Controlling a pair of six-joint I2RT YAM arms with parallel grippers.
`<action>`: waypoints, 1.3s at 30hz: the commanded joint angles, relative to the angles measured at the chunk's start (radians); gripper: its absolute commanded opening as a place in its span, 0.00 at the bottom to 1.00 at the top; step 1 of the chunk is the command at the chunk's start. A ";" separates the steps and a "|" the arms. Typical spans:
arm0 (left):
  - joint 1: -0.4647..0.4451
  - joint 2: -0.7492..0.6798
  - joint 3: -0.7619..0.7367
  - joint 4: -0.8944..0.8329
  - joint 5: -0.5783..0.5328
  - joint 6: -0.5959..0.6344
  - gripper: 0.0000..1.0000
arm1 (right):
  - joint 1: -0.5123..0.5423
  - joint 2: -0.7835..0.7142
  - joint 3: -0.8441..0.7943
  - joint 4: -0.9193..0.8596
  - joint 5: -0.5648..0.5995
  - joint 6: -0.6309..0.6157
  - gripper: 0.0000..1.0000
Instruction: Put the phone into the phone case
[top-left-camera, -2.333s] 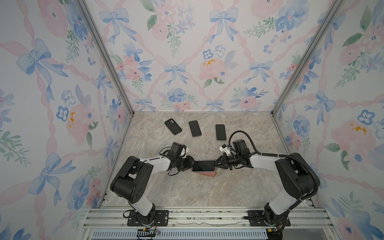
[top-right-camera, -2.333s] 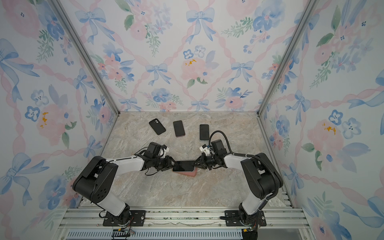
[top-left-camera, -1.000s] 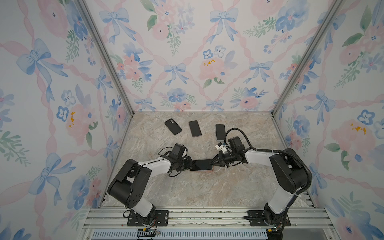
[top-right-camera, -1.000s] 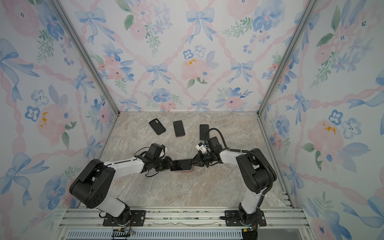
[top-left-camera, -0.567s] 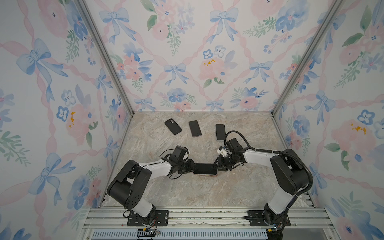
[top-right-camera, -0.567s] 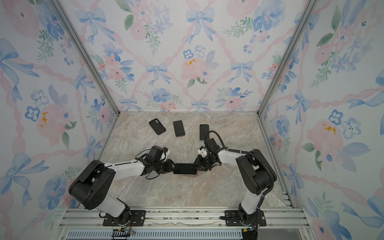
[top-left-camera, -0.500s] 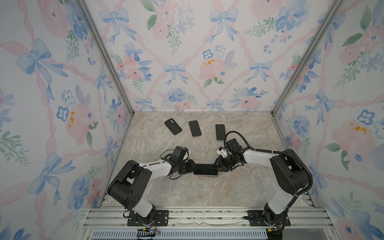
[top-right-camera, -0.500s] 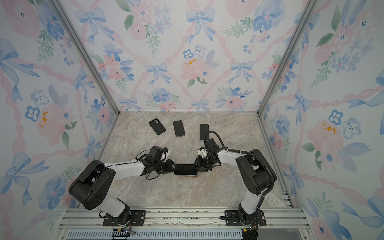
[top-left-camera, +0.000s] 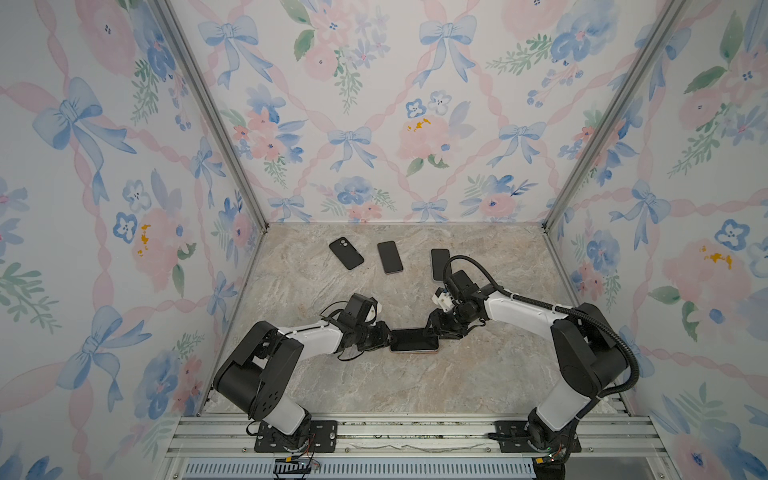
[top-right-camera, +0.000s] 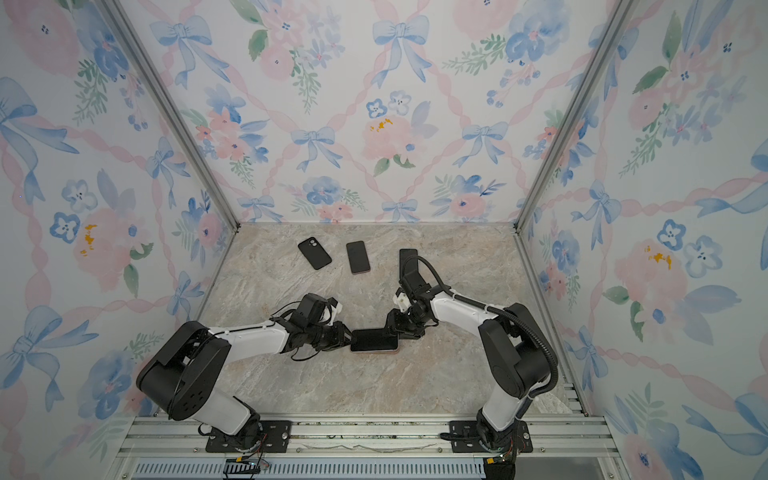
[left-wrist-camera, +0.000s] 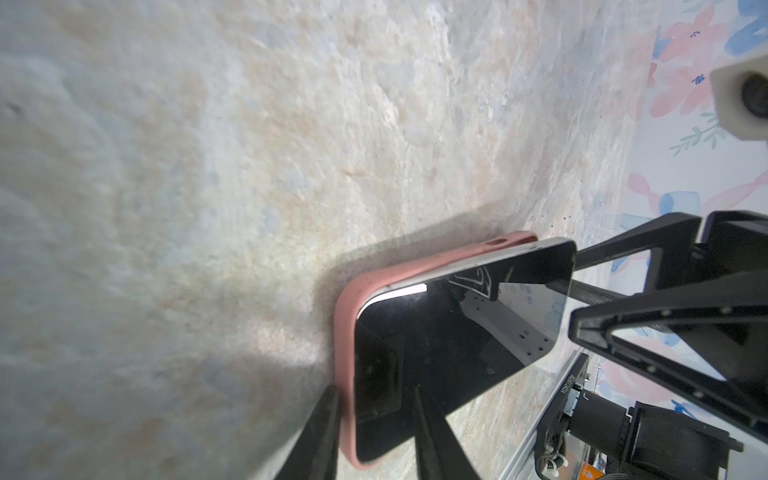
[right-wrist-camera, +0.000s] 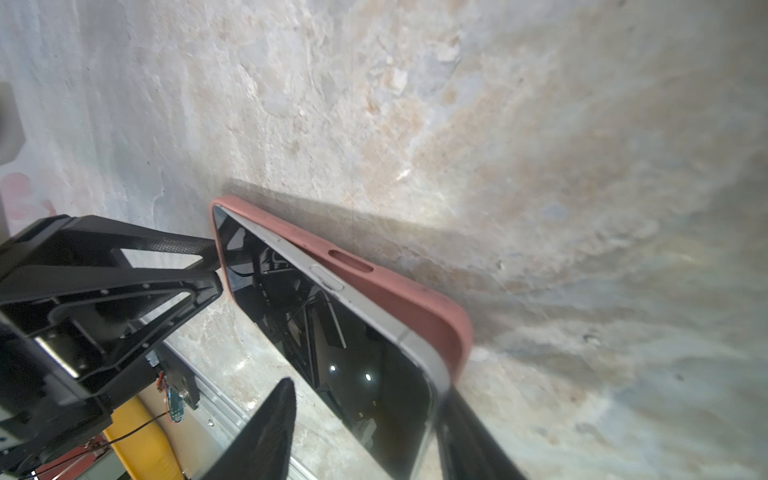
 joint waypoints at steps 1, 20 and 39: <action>0.003 -0.030 -0.003 -0.028 0.007 0.010 0.31 | 0.030 -0.008 0.051 -0.115 0.096 -0.040 0.57; 0.004 -0.025 0.065 -0.167 0.013 0.066 0.37 | 0.130 -0.125 -0.003 -0.132 0.357 -0.057 0.53; 0.005 0.079 0.150 -0.188 -0.048 0.092 0.27 | 0.122 -0.058 -0.042 -0.038 0.263 -0.025 0.51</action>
